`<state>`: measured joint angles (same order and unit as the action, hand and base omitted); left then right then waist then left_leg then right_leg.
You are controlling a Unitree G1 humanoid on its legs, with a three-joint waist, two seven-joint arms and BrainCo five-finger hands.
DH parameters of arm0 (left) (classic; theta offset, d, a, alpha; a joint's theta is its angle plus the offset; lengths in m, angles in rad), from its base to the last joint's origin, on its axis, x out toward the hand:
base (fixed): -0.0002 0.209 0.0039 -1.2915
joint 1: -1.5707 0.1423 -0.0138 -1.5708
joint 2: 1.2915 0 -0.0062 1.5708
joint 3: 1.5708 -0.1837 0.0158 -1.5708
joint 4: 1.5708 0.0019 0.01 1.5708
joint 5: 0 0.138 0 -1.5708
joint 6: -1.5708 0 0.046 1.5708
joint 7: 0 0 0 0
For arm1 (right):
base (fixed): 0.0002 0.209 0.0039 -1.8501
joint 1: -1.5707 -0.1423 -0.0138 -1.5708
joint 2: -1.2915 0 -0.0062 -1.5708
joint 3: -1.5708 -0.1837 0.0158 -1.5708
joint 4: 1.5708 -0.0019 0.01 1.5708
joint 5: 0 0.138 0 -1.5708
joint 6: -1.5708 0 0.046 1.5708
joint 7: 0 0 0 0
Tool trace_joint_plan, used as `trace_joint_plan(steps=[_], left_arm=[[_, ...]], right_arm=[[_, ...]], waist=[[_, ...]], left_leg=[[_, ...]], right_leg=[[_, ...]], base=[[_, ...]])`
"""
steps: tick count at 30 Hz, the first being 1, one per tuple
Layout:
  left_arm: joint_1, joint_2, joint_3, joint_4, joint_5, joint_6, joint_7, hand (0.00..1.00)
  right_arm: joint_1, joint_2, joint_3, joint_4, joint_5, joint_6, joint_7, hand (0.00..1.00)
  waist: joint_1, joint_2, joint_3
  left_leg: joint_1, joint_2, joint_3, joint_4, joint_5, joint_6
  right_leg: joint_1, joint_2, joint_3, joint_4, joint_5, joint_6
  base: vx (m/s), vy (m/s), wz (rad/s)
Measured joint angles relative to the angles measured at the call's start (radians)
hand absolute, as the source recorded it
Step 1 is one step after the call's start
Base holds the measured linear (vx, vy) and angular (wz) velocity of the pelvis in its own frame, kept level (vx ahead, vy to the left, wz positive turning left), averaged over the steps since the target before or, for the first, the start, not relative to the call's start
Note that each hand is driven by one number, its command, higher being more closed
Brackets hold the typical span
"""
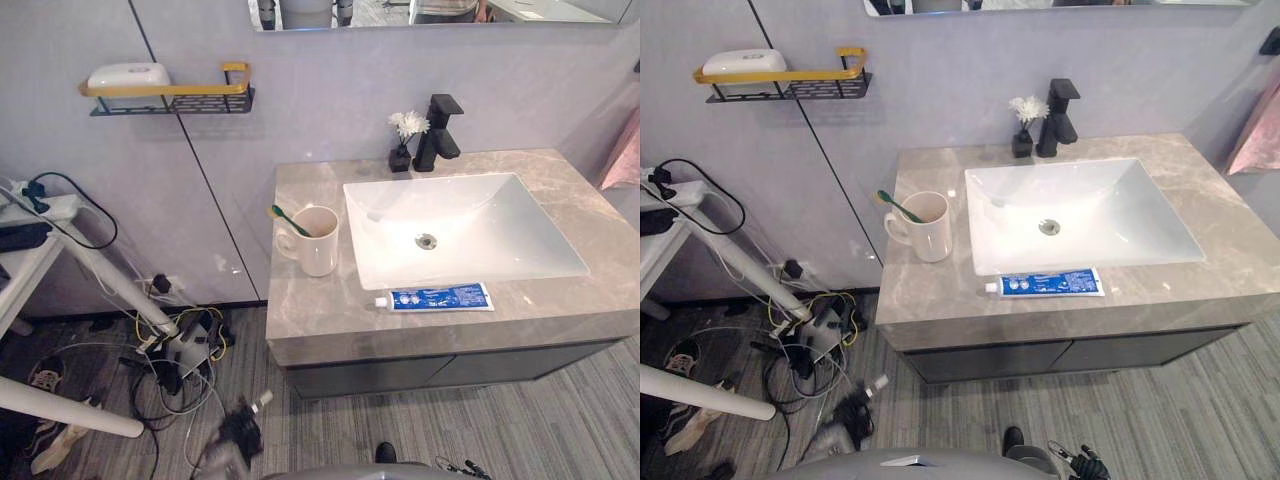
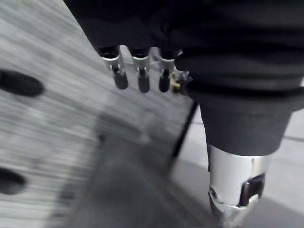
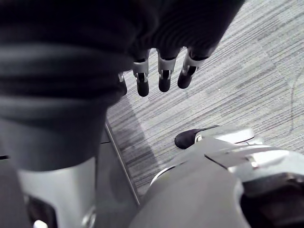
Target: Organize washtable
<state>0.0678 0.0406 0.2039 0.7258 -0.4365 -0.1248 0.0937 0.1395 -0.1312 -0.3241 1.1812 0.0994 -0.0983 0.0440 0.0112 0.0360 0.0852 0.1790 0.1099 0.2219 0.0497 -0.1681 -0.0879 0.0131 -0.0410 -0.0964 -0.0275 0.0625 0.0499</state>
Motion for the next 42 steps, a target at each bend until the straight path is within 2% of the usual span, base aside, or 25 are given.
trace_joint_plan(steps=[1,3,5,6,9,10,12,13,14,16,18,19,21,24,26,31,35,39,42], left_arm=[[0.005,0.0,0.015,-0.074,-0.015,-0.012,0.008,0.0],[-0.003,0.001,0.095,-0.279,-0.065,-0.071,0.047,0.0],[-0.027,0.002,0.153,-0.393,-0.065,-0.088,0.087,0.0],[-0.029,0.006,0.169,-0.471,-0.029,-0.095,0.123,0.0],[-0.037,0.011,0.168,-0.636,0.061,-0.097,0.17,0.0],[-0.045,0.014,0.131,-0.787,0.152,-0.103,0.202,0.0],[-0.069,0.018,0.092,-0.865,0.226,-0.116,0.215,0.0],[-0.123,0.037,0.004,-0.947,0.324,-0.125,0.23,0.0],[-0.134,0.043,-0.015,-0.959,0.338,-0.125,0.231,0.0],[-0.194,0.068,-0.139,-1.011,0.439,-0.125,0.237,0.0],[-0.268,0.103,-0.337,-1.052,0.627,-0.125,0.235,0.0],[-0.285,0.11,-0.386,-1.053,0.685,-0.126,0.228,0.0],[-0.35,0.135,-0.573,-1.038,0.806,-0.134,0.169,0.0],[-0.428,0.132,-0.733,-0.946,0.821,-0.147,0.09,0.0],[-0.481,0.125,-0.799,-0.872,0.833,-0.144,0.048,0.0],[-0.57,0.117,-0.878,-0.765,0.854,-0.13,-0.038,0.0],[-0.627,0.113,-0.915,-0.701,0.86,-0.106,-0.074,0.0],[-0.625,0.119,-0.917,-0.607,0.886,-0.09,-0.088,0.0],[-0.625,0.121,-0.918,-0.551,0.898,-0.069,-0.089,0.0]], right_arm=[[0.0,0.0,0.001,-0.003,0.0,0.0,-0.001,0.0],[0.002,-0.002,0.009,-0.004,-0.001,-0.001,0.0,0.0],[0.003,-0.003,0.018,-0.005,-0.001,-0.001,0.001,0.0],[0.002,-0.005,0.026,-0.006,-0.003,-0.002,0.004,0.0],[0.002,-0.008,0.052,-0.006,-0.004,-0.002,0.018,0.0],[0.005,-0.008,0.058,-0.005,-0.003,-0.004,0.025,0.0],[0.007,-0.008,0.058,-0.005,-0.003,-0.004,0.029,0.0],[0.008,-0.008,0.061,-0.004,-0.003,-0.005,0.035,0.0],[0.008,-0.009,0.063,-0.004,-0.003,-0.005,0.035,0.0],[0.013,-0.012,0.083,-0.003,-0.002,-0.006,0.039,0.0],[0.019,-0.014,0.09,-0.003,-0.002,-0.007,0.04,0.0],[0.018,-0.016,0.095,-0.003,-0.002,-0.008,0.04,0.0],[0.017,-0.023,0.109,-0.003,-0.003,-0.009,0.039,0.0],[0.015,-0.028,0.128,-0.003,-0.003,-0.007,0.037,0.0],[0.015,-0.029,0.129,-0.004,-0.003,-0.005,0.034,0.0],[0.008,-0.031,0.13,-0.006,-0.004,-0.002,0.031,0.0],[0.004,-0.03,0.13,-0.008,-0.004,0.002,0.026,0.0],[-0.004,-0.028,0.129,-0.014,-0.011,0.017,0.022,0.0],[-0.009,-0.028,0.129,-0.014,-0.012,0.022,0.022,0.0]], waist=[[0.0,0.0,0.0],[-0.003,0.0,0.0],[-0.003,0.0,-0.001],[-0.002,0.0,-0.001],[-0.002,-0.002,-0.002],[0.0,-0.006,-0.006],[0.003,-0.006,-0.006],[0.003,-0.006,-0.006],[0.003,-0.006,-0.006],[-0.001,-0.004,-0.009],[-0.002,-0.003,-0.014],[-0.002,-0.002,-0.017],[-0.005,0.004,-0.021],[-0.006,-0.001,-0.023],[-0.006,-0.003,-0.023],[-0.014,-0.003,-0.024],[-0.018,-0.005,-0.025],[-0.033,-0.009,-0.026],[-0.033,-0.008,-0.026]], left_leg=[[0.0,0.0,0.0,0.0,0.0,0.0],[0.0,0.0,0.0,0.0,0.0,0.0],[0.0,0.0,-0.002,0.0,0.0,0.0],[-0.003,-0.001,-0.001,-0.001,0.0,0.0],[-0.009,-0.002,-0.008,0.0,0.0,0.0],[-0.016,-0.003,-0.012,0.007,0.0,0.001],[-0.017,-0.004,-0.014,0.011,0.001,0.001],[-0.017,-0.005,-0.014,0.02,0.001,0.001],[-0.018,-0.006,-0.014,0.022,0.001,0.001],[-0.022,-0.008,-0.012,0.028,0.003,0.004],[-0.029,-0.016,-0.01,0.027,0.016,0.01],[-0.032,-0.018,-0.01,0.025,0.019,0.008],[-0.034,-0.018,-0.007,0.019,0.02,0.007],[-0.049,-0.017,-0.006,0.013,0.019,0.01],[-0.06,-0.016,-0.006,0.012,0.013,0.016],[-0.067,-0.017,0.016,0.012,0.014,0.017],[-0.067,-0.02,0.016,0.015,0.015,0.018],[-0.046,-0.02,0.015,0.0,0.015,0.017],[-0.043,-0.019,0.007,-0.007,0.015,0.017]], right_leg=[[0.001,0.0,0.0,0.0,0.0,0.0],[0.002,0.0,-0.001,-0.003,0.001,0.0],[0.008,0.0,-0.002,-0.018,0.008,0.001],[0.012,0.0,-0.002,-0.032,0.019,0.0],[0.017,0.0,-0.008,-0.048,0.029,0.0],[0.02,-0.002,-0.013,-0.057,0.032,-0.001],[0.02,-0.002,-0.015,-0.056,0.032,-0.001],[0.02,-0.003,-0.015,-0.052,0.032,-0.001],[0.021,-0.004,-0.015,-0.051,0.032,-0.001],[0.021,-0.006,-0.012,-0.049,0.032,-0.002],[0.007,-0.015,-0.007,-0.042,0.028,-0.005],[0.0,-0.017,-0.004,-0.038,0.027,-0.005],[-0.018,-0.017,0.002,-0.031,0.021,-0.004],[-0.031,-0.015,0.005,-0.031,0.026,-0.002],[-0.039,-0.016,0.006,-0.031,0.031,-0.001],[-0.055,-0.013,0.027,-0.033,0.048,0.006],[-0.054,-0.016,0.027,-0.032,0.052,0.001],[-0.027,-0.015,0.013,-0.064,0.063,0.006],[-0.025,-0.015,0.001,-0.064,0.063,0.006]], base=[[0.0,0.0,0.0],[0.0,0.0,0.0],[0.0,0.0,0.0],[0.0,0.0,0.0],[0.01,-0.002,0.06],[0.02,-0.006,0.12],[0.01,-0.005,0.06],[0.0,0.0,0.0],[-0.02,-0.007,-0.03],[-0.03,0.004,-0.03],[-0.05,0.014,-0.04],[-0.05,0.01,-0.09],[-0.06,0.004,-0.09],[-0.09,0.0,-0.05],[-0.07,0.003,-0.02],[-0.01,0.009,-0.13],[0.02,0.008,0.02],[0.05,0.009,0.02],[0.06,0.003,0.08]])
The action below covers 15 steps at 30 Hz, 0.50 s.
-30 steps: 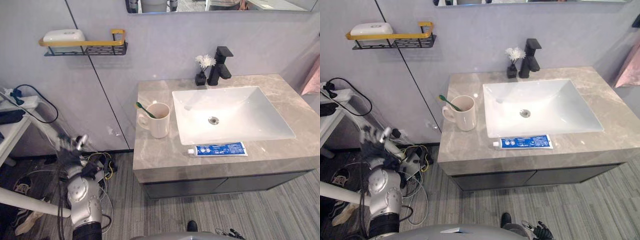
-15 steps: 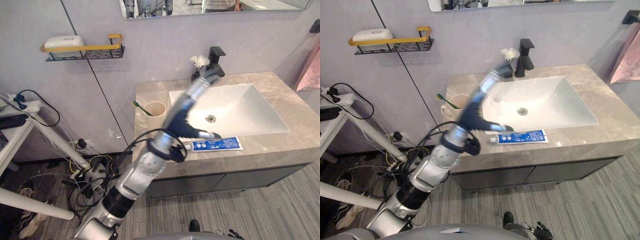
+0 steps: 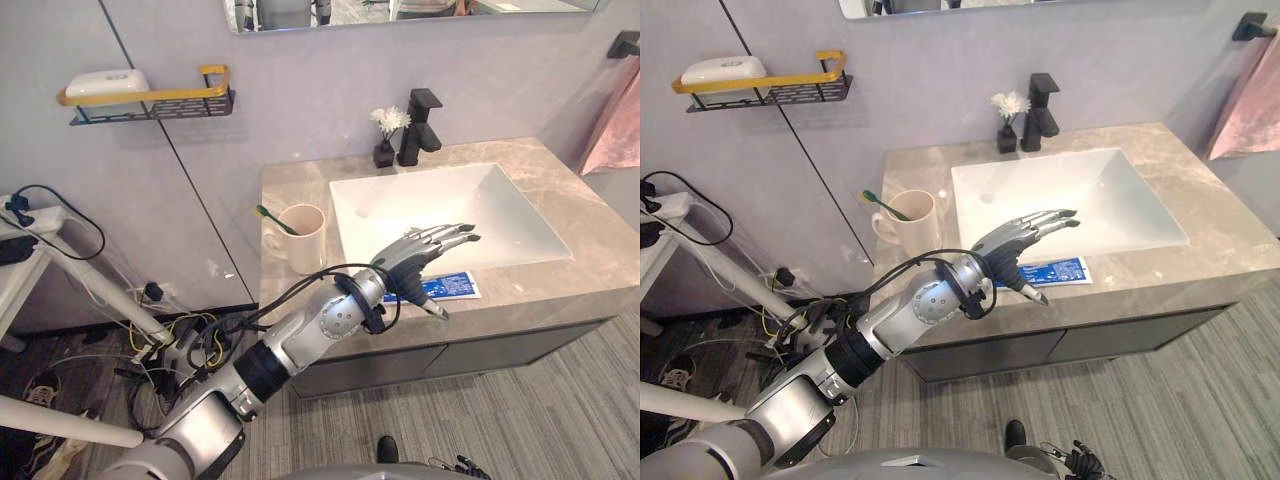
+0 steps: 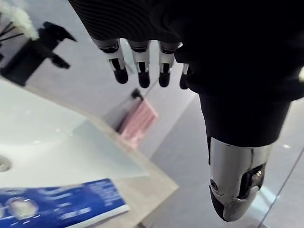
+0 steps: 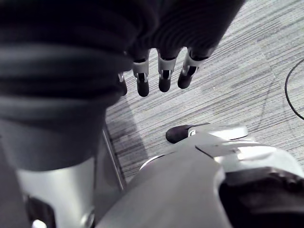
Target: Organize washtable
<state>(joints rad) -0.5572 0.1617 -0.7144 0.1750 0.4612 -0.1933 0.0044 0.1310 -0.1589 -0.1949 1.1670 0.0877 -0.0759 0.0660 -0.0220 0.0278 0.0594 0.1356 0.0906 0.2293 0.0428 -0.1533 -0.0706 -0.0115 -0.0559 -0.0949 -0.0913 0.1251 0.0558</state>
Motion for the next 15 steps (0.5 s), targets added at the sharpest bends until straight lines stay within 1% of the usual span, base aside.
trace_joint_plan(steps=[2,3,7,10,15], left_arm=[[0.0,0.002,0.0,0.019,0.001,0.004,-0.001,0.0],[0.0,0.002,0.0,0.032,0.006,0.01,-0.003,0.0],[0.001,0.003,-0.001,0.071,0.021,0.026,-0.016,0.0],[0.002,0.003,-0.002,0.106,0.028,0.035,-0.022,0.0],[0.004,0.002,-0.002,0.114,0.028,0.039,-0.025,0.0]], right_arm=[[-0.006,0.001,0.0,0.0,0.0,0.001,-0.001,0.0],[-0.014,0.003,0.0,0.0,0.0,0.001,-0.001,0.0],[-0.032,0.018,0.0,-0.027,0.0,0.001,-0.003,0.0],[-0.035,0.019,0.0,-0.033,0.0,0.001,-0.005,0.0],[-0.042,0.021,0.001,-0.033,0.0,0.002,-0.006,0.0]], waist=[[0.0,-0.001,0.001],[0.0,-0.011,0.007],[-0.001,-0.03,0.019],[-0.004,-0.03,0.019],[-0.022,-0.03,0.02]], left_leg=[[0.01,0.0,0.0,-0.004,0.0,0.0],[0.015,0.0,-0.001,-0.005,0.0,0.0],[0.015,-0.002,-0.002,-0.007,0.0,0.0],[0.017,-0.002,-0.006,-0.007,0.0,0.0],[0.018,-0.001,-0.015,-0.006,0.0,-0.001]], right_leg=[[0.004,0.0,-0.001,0.0,0.0,0.0],[0.01,0.0,-0.003,0.0,0.0,0.0],[0.015,-0.002,-0.005,-0.006,0.0,0.0],[0.015,-0.002,-0.009,-0.007,0.0,0.0],[0.018,-0.003,-0.019,-0.007,0.0,0.0]], base=[[0.05,0.005,0.03],[0.0,0.0,0.0],[-0.01,0.004,0.0],[0.01,-0.005,0.03],[0.01,-0.006,0.04]])
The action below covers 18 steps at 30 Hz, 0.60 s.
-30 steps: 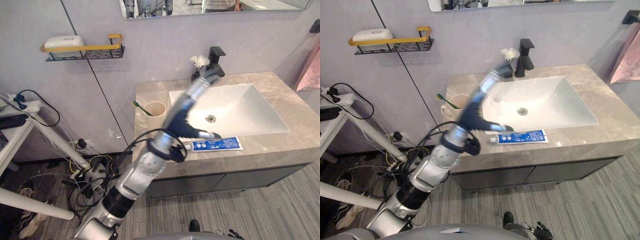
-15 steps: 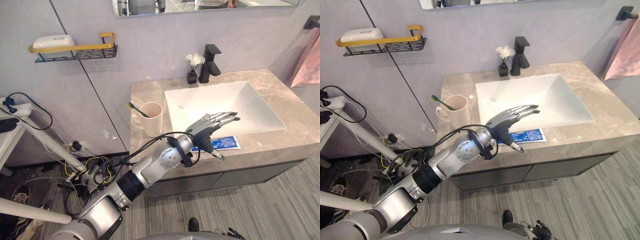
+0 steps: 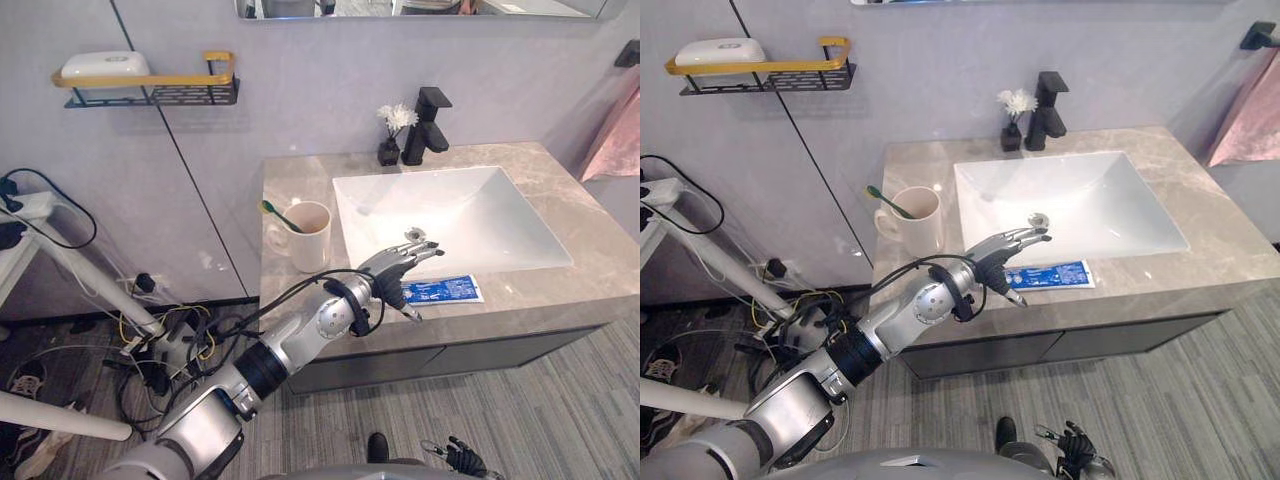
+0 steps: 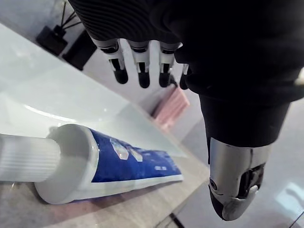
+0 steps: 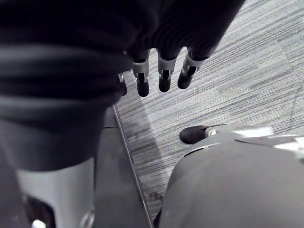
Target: Organize washtable
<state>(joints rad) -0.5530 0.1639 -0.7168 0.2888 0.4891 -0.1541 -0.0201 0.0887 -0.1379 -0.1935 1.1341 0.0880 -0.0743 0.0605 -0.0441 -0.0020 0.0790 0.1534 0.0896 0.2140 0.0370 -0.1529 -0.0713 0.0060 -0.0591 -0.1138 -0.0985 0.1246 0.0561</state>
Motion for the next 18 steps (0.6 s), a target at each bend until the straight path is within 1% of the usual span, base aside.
trace_joint_plan(steps=[5,11,14,18], left_arm=[[0.003,0.0,-0.036,0.03,0.0,0.002,-0.011,0.0],[0.006,-0.004,-0.042,0.031,0.0,0.002,-0.018,0.0],[0.006,-0.004,-0.077,0.039,0.0,0.002,-0.02,0.0],[0.006,-0.012,-0.08,0.07,0.0,0.001,-0.03,0.0]], right_arm=[[-0.005,0.001,0.0,0.0,0.0,0.0,-0.001,0.0],[-0.01,0.0,0.006,0.0,0.001,0.0,-0.004,0.0],[-0.012,0.0,0.01,0.0,0.001,0.0,-0.013,0.0],[-0.019,0.0,0.017,0.0,0.001,0.0,-0.018,0.0]], waist=[[-0.002,0.0,0.001],[-0.003,-0.001,0.003],[-0.004,-0.001,0.006],[-0.008,-0.002,0.01]], left_leg=[[0.0,0.0,0.0,0.0,0.0,0.0],[0.0,0.001,0.0,0.0,0.0,0.0],[0.0,0.001,0.0,-0.001,0.0,0.0],[0.001,0.001,0.001,-0.002,0.0,0.0]], right_leg=[[0.0,0.0,0.0,0.0,0.0,0.0],[0.0,0.0,0.0,-0.001,0.0,0.0],[0.0,0.001,0.0,-0.001,0.0,0.0],[0.0,0.001,0.0,-0.001,0.0,0.0]], base=[[0.0,0.0,0.0],[0.0,0.0,0.0],[0.0,0.0,0.0],[0.0,0.0,0.0]])
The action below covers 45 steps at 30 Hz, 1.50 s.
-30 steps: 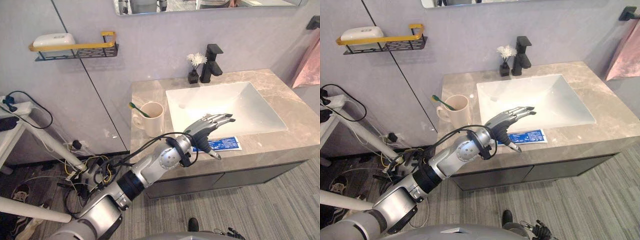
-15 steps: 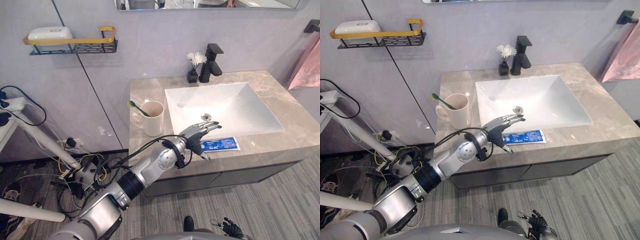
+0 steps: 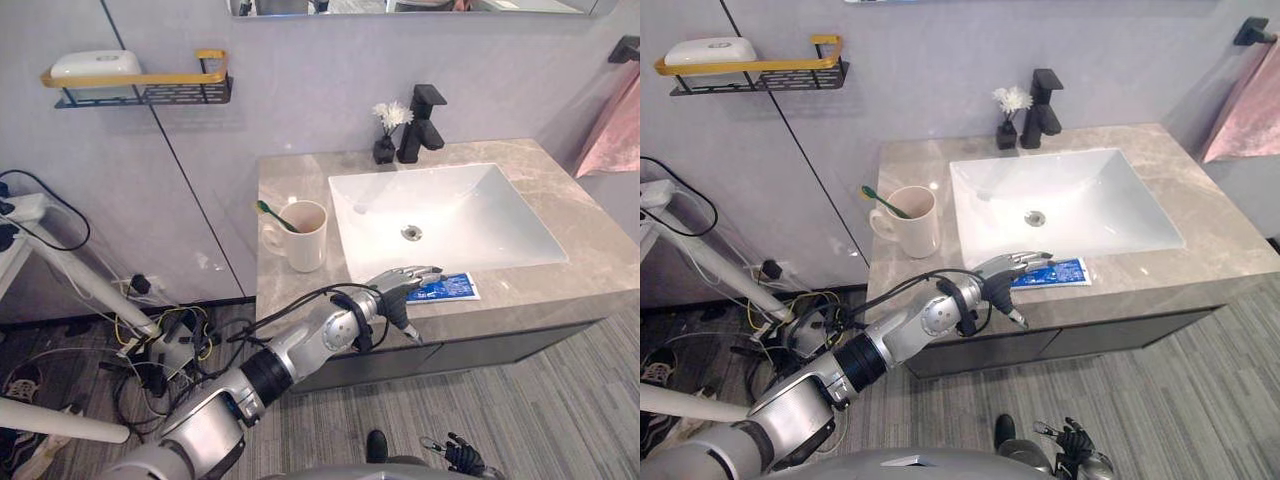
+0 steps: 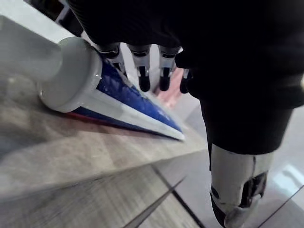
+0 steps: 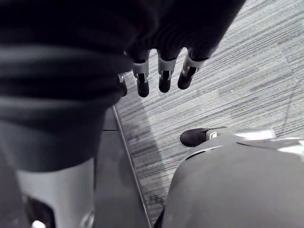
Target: Organize washtable
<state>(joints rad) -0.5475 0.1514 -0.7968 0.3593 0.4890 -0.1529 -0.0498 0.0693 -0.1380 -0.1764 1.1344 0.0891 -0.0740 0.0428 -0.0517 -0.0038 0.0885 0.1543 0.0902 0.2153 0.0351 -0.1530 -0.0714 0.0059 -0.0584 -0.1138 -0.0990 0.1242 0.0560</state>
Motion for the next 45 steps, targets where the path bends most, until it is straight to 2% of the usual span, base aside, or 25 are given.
trace_joint_plan(steps=[14,15,28,37,45], left_arm=[[-0.004,-0.023,0.003,0.032,0.0,-0.005,0.021,0.0],[-0.004,-0.025,0.003,0.032,0.0,-0.005,0.021,1.0],[-0.042,-0.058,0.009,0.086,0.002,-0.009,0.051,1.0],[-0.075,-0.089,-0.001,0.131,0.11,-0.04,0.063,1.0],[-0.099,-0.107,-0.006,0.168,0.161,-0.05,0.096,1.0]], right_arm=[[-0.001,0.0,0.003,0.0,0.001,0.0,-0.003,0.0],[-0.001,0.0,0.003,0.0,0.001,0.0,-0.003,0.0],[-0.016,0.001,0.003,0.0,0.007,0.0,-0.003,0.0],[-0.024,0.003,0.003,0.0,0.009,0.0,-0.006,0.0],[-0.044,0.006,0.003,0.0,0.009,0.0,-0.015,0.0]], waist=[[-0.001,-0.001,0.001],[-0.001,-0.001,0.001],[-0.014,0.0,0.006],[-0.02,-0.001,0.01],[-0.019,0.0,0.027]], left_leg=[[0.001,0.0,0.011,-0.009,0.0,-0.001],[0.001,0.0,0.012,-0.01,0.0,-0.001],[0.009,0.0,0.013,-0.015,0.0,-0.001],[0.008,0.001,0.014,-0.016,-0.001,-0.003],[0.008,0.002,0.022,-0.018,-0.002,-0.004]], right_leg=[[0.0,0.001,0.006,0.0,0.0,0.0],[-0.001,0.001,0.006,0.0,0.0,0.0],[-0.004,0.002,0.007,0.0,-0.003,0.0],[-0.004,0.003,0.007,0.0,-0.006,0.0],[-0.003,0.005,0.014,0.0,-0.006,-0.001]], base=[[0.0,0.001,-0.01],[0.0,0.004,-0.04],[0.0,0.0,0.0],[0.0,0.0,0.0],[0.0,0.001,-0.02]])
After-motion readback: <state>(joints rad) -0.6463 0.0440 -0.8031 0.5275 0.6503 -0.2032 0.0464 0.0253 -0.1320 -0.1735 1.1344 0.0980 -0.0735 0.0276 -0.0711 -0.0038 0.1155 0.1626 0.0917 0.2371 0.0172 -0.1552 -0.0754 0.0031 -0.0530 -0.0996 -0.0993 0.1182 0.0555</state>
